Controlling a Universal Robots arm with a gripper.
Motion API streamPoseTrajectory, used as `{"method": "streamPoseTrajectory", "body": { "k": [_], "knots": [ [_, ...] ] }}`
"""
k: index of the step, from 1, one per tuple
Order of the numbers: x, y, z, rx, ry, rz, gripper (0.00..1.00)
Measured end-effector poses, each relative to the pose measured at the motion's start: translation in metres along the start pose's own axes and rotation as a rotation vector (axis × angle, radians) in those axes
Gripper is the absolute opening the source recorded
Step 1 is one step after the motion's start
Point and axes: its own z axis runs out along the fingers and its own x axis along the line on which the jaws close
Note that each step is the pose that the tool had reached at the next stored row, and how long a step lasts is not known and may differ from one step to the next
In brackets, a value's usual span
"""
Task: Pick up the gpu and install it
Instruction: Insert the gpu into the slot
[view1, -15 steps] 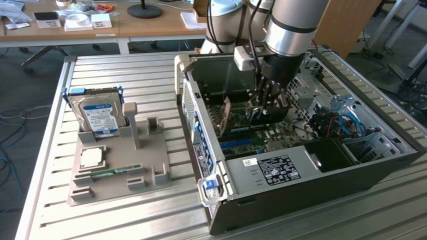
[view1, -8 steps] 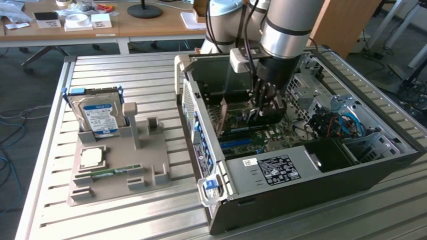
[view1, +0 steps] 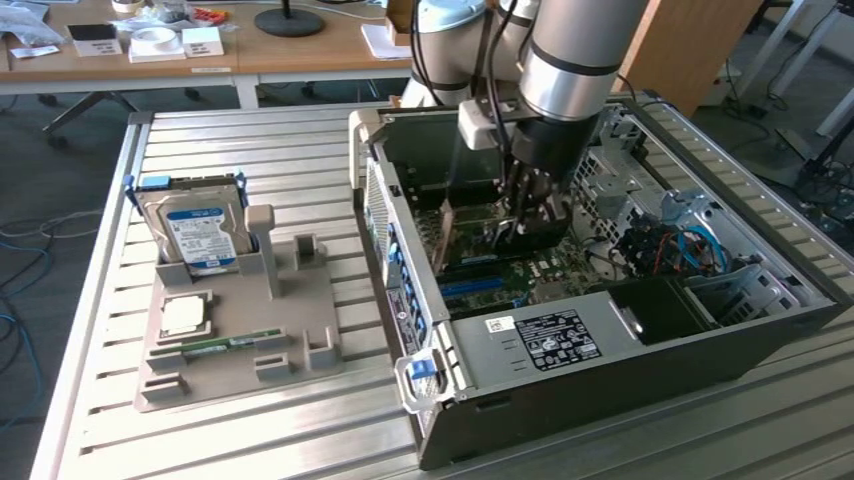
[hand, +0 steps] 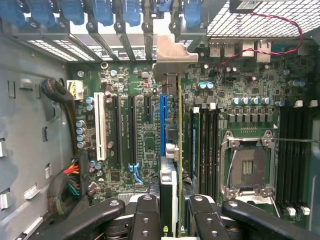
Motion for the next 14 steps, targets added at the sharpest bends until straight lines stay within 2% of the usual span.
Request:
{"method": "streamPoseTrajectory", "body": {
  "k": [14],
  "knots": [
    [0.0020, 0.0054, 0.0048, -0.0003, 0.0000, -0.004, 0.27]
  ]
}}
